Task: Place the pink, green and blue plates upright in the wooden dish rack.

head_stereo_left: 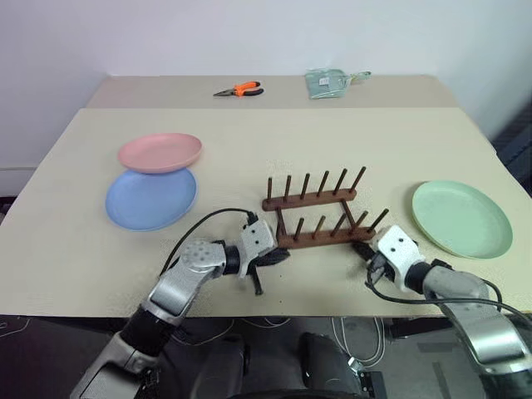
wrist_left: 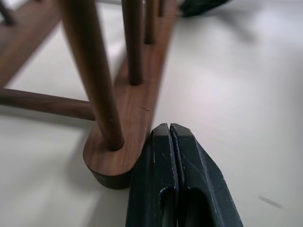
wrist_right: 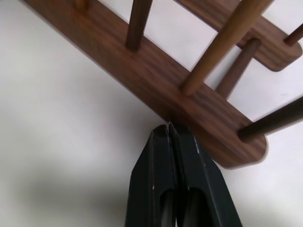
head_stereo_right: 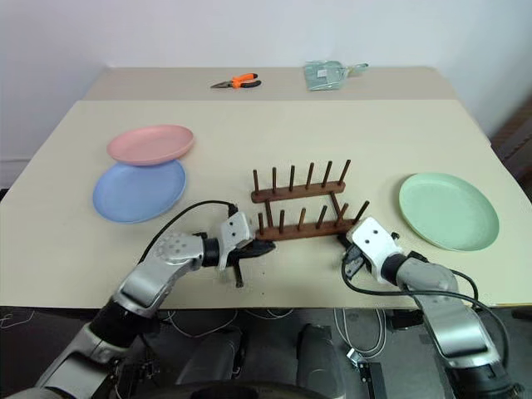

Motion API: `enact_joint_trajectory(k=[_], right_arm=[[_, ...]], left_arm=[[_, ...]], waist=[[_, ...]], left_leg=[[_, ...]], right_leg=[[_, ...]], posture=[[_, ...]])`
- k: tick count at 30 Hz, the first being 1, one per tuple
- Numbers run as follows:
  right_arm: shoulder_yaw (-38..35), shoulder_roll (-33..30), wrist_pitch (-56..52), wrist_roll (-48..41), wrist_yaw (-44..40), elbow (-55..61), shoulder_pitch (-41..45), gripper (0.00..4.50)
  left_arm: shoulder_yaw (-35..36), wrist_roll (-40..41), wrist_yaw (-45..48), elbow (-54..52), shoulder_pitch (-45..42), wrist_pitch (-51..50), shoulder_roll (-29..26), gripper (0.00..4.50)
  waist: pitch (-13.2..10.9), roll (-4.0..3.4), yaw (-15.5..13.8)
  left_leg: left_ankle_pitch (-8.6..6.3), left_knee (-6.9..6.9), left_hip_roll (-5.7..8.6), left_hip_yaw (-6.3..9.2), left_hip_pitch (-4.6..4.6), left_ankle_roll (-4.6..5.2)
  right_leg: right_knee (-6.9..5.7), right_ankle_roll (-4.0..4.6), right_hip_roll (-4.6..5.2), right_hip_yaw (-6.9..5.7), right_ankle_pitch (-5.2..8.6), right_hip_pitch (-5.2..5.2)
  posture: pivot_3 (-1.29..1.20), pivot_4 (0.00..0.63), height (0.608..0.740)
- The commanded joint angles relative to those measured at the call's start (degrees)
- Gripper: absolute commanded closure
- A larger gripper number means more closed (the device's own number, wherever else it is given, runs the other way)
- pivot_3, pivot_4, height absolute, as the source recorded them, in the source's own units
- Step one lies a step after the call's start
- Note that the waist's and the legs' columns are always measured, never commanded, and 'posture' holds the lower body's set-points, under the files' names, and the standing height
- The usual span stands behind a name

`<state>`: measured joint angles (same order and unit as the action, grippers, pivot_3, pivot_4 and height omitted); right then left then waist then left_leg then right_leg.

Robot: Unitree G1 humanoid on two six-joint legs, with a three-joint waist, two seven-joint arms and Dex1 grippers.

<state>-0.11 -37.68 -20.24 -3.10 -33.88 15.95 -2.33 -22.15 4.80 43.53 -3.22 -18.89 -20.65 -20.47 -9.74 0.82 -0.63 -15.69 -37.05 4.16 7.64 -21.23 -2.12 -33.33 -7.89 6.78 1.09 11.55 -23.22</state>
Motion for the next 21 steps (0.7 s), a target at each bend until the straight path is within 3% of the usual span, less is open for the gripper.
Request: enact_joint_trajectory(k=[1, 7, 13, 16, 17, 20, 21], right_arm=[[0.9, 1.5, 2.4, 3.4, 3.4, -6.6, 5.7, 4.50], [1.9, 3.3, 5.5, 5.3, 5.0, -13.7, 12.3, 4.50], [2.4, 4.0, 6.9, 4.6, 3.2, -14.6, 13.1, 4.50], [2.0, 3.9, 5.5, 2.0, 0.1, -11.9, 12.5, 3.69], [2.0, 3.6, 5.3, 1.0, -1.3, -10.3, 12.2, 3.21], [1.8, 3.0, 4.1, -2.1, -5.0, -5.4, 11.4, 1.70], [1.6, 2.9, 3.4, -3.1, -5.9, -3.8, 11.3, 1.17]], left_arm=[[3.1, -3.0, -5.7, 6.6, -1.7, 0.9, 0.9, 4.47], [4.9, -3.9, -8.9, 12.0, -4.2, 4.2, 1.8, 4.47], [5.8, -4.4, -10.7, 13.8, -4.5, 5.6, 1.4, 4.47], [6.3, -4.2, -10.4, 12.2, -3.6, 5.4, 0.7, 4.50], [7.3, -3.2, -9.6, 10.2, -2.7, 4.9, -0.1, 4.50], [14.4, 3.2, -9.2, 3.8, -0.9, 0.4, -0.9, 3.63], [17.5, 5.3, -10.2, 1.9, -0.7, -1.0, -0.8, 3.14]], waist=[[0.0, 0.01, 0.1], [0.0, -0.01, 0.0], [0.0, -0.01, 0.2], [0.0, -0.01, 0.4], [0.0, -0.01, 0.6], [0.0, -0.05, 1.4], [0.0, -0.07, 1.5]], left_leg=[[0.00, 0.00, 0.00, -0.01, 0.01, 0.00], [0.01, 0.04, 0.03, 0.01, 0.02, 0.01], [0.01, 0.04, 0.03, 0.00, 0.04, 0.00], [0.01, 0.04, 0.02, 0.00, 0.05, 0.01], [0.01, 0.05, 0.02, 0.00, 0.06, 0.01], [0.00, 0.11, -0.01, 0.03, 0.03, 0.01], [0.00, 0.13, -0.02, 0.04, 0.00, 0.01]], right_leg=[[-0.01, 0.00, -0.01, 0.01, 0.00, 0.00], [-0.05, -0.08, -0.05, 0.00, -0.08, -0.05], [-0.07, -0.13, -0.07, 0.01, -0.11, -0.04], [-0.07, -0.14, -0.08, 0.01, -0.11, -0.05], [-0.08, -0.15, -0.09, 0.01, -0.11, -0.04], [-0.14, -0.17, -0.10, 0.00, -0.12, -0.12], [-0.16, -0.18, -0.10, 0.01, -0.13, -0.17]], posture=[[0.00, 0.150, 0.740], [0.00, 0.150, 0.740], [0.00, 0.150, 0.740], [0.00, 0.150, 0.740], [0.00, 0.150, 0.740], [0.00, 0.150, 0.740], [0.00, 0.150, 0.740]])
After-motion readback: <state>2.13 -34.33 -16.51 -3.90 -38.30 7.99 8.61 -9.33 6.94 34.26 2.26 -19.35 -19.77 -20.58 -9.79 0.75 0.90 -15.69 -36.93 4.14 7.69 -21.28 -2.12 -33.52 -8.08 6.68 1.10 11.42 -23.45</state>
